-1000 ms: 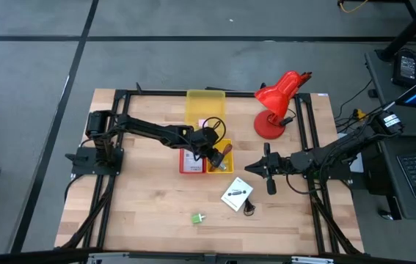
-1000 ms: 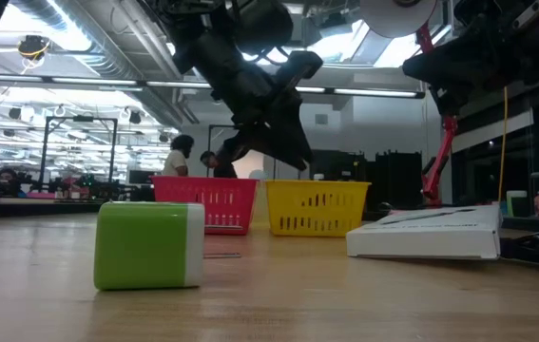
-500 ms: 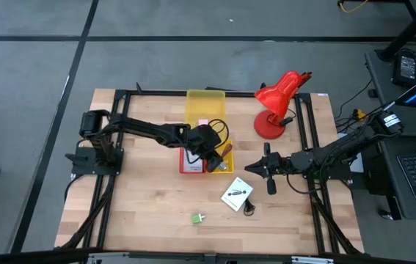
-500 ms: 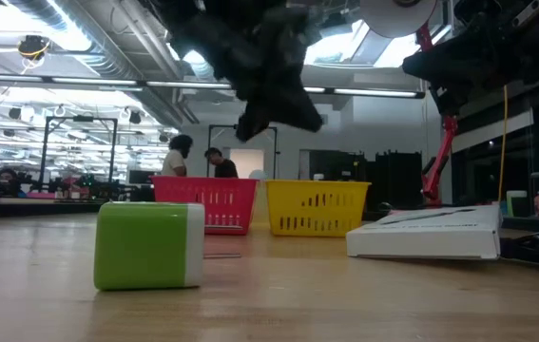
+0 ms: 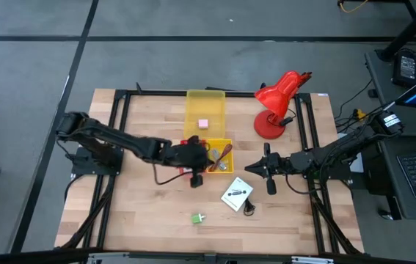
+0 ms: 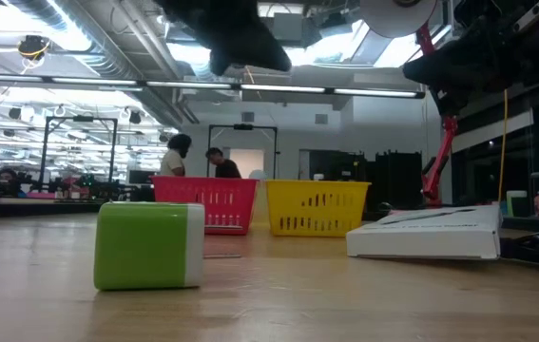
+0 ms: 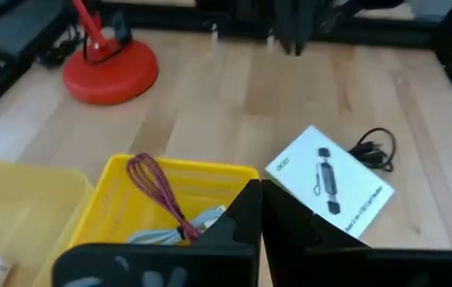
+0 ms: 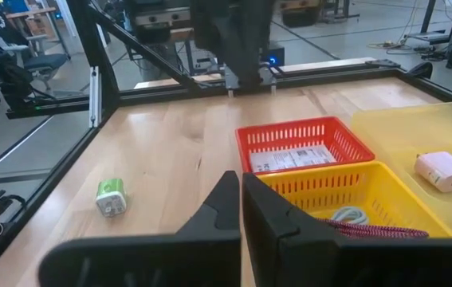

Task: Pick and place items into bin
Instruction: Put the card reader box into the red bin

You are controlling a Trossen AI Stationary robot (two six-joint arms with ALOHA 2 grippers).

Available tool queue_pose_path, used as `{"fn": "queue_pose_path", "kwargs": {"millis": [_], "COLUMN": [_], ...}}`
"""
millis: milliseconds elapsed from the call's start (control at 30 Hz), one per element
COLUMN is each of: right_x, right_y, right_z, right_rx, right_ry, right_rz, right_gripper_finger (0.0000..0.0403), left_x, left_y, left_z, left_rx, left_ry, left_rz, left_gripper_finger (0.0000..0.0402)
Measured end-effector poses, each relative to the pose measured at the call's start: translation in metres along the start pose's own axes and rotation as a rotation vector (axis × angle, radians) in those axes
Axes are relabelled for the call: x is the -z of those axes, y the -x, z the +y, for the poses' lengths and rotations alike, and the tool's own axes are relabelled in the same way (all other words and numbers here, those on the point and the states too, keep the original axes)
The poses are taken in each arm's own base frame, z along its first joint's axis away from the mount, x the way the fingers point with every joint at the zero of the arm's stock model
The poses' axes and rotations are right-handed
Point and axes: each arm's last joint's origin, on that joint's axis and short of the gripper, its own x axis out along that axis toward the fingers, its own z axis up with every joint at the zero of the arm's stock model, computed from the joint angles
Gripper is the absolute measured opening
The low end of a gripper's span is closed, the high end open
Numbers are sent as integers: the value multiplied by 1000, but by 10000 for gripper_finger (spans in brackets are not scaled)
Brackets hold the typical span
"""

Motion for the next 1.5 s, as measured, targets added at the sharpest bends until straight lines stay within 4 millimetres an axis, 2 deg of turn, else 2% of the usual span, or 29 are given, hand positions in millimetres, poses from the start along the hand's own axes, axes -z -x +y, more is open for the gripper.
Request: {"fn": "queue_pose_path", "kwargs": {"millis": [200, 367, 600, 833, 1033, 1333, 1500], "right_x": [0, 0, -1, -1, -3, -29, -27], "right_y": [0, 0, 0, 0, 3, 1, 0], "right_z": [0, 1, 1, 1, -3, 2, 8], "right_rx": [0, -22, -23, -21, 1, 137, 144], "right_ry": [-1, -3, -15, -61, -155, -233, -383], "right_rz": [2, 7, -4, -5, 28, 377, 475], "right_gripper_finger": [0, 0, 0, 0, 0, 0, 0], "left_x": [33, 57, 74, 97, 103, 103, 103], "left_y": [14, 32, 60, 77, 81, 80, 80], "left_z": [-10, 1, 18, 31, 34, 34, 34], "left_rx": [76, 46, 55, 61, 60, 57, 54], "left_ry": [-6, 18, -5, 3, -15, -34, -47], "left_rz": [-112, -146, -265, -358, -384, -381, -381], "left_gripper_finger": [3, 3, 3, 1, 1, 1, 3]}}
